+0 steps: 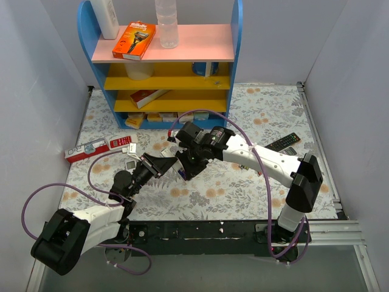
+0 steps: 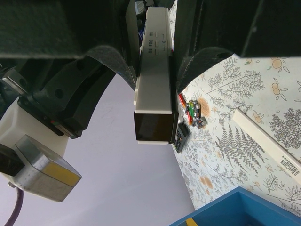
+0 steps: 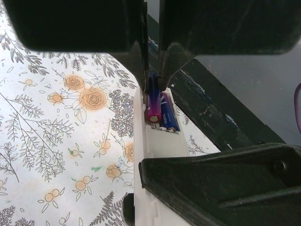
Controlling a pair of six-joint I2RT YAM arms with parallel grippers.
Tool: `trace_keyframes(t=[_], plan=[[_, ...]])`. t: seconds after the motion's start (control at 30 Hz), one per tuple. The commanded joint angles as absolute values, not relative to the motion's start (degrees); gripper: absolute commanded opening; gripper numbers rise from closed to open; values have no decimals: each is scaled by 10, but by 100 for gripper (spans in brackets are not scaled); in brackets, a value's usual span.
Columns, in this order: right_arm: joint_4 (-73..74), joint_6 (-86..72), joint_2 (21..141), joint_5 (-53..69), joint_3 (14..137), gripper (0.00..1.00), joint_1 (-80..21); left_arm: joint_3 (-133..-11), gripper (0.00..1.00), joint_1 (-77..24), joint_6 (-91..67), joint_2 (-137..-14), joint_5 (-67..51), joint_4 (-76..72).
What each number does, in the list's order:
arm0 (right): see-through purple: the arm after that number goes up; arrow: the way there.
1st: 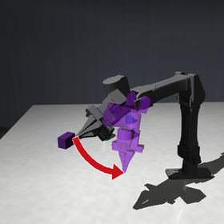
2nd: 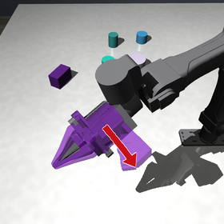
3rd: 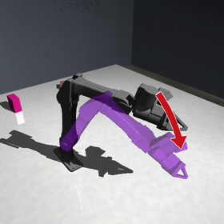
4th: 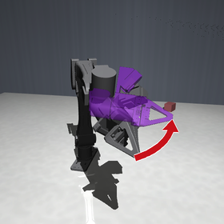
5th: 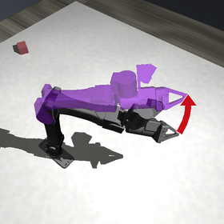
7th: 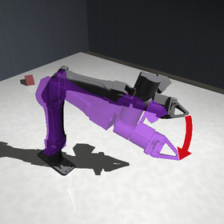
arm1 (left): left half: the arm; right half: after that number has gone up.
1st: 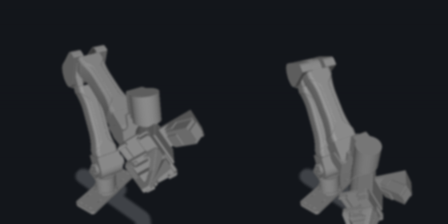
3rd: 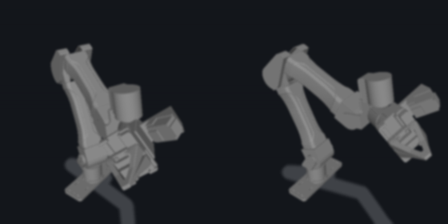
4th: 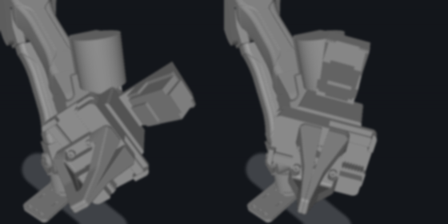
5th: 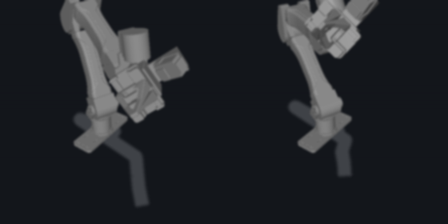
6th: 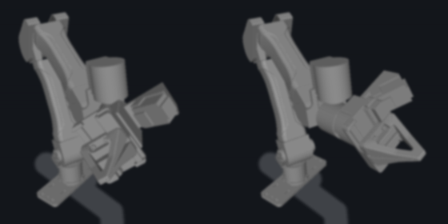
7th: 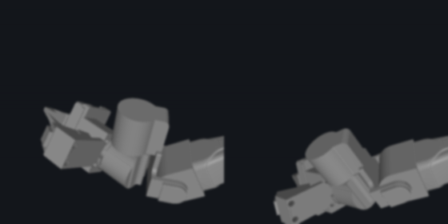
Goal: Load the batteries into the remote control
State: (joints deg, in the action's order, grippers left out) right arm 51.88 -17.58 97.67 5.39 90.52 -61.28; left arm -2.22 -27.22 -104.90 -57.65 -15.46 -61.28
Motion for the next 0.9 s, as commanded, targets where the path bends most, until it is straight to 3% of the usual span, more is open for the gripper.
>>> trace_keyframes(t=[0.0,0.87], plan=[[521,-167,991,33,926,6,-616,-2,0,-275,-1079,-563,-160,-672],[527,-165,998,30,954,27,-616,-2,0,-275,-1123,-571,-145,-650]])
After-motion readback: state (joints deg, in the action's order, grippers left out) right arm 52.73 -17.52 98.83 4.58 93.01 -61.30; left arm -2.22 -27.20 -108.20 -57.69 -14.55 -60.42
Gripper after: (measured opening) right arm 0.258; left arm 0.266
